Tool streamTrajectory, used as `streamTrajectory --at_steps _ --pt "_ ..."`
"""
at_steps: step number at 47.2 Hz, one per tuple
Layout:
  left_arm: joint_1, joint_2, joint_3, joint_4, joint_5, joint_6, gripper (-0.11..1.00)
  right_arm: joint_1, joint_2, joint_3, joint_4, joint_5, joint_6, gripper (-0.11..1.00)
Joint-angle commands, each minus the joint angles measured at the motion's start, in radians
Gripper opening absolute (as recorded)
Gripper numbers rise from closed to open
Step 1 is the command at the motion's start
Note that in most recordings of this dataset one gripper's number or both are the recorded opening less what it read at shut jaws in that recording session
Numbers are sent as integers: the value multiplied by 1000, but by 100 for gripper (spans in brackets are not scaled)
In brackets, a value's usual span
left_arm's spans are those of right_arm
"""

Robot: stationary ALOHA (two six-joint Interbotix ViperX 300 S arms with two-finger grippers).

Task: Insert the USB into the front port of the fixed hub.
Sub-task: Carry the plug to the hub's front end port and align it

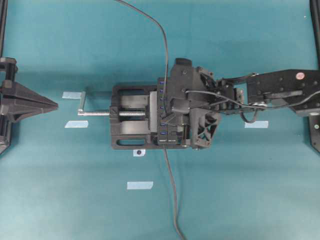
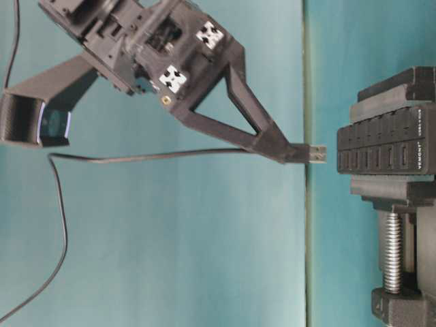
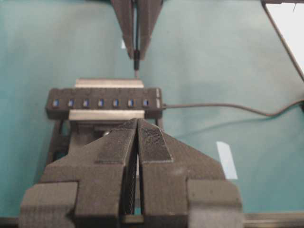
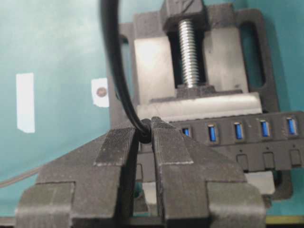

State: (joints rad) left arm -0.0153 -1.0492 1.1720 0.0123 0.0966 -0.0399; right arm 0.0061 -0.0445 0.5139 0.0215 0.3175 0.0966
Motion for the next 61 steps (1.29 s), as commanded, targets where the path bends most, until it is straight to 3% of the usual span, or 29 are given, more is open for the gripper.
streamTrajectory --at_steps 1,61 --pt "-2 3 -14 2 -5 -2 0 9 2 -37 2 -9 11 5" --pt "0 2 -11 2 -5 -2 0 37 81 -41 2 8 11 5"
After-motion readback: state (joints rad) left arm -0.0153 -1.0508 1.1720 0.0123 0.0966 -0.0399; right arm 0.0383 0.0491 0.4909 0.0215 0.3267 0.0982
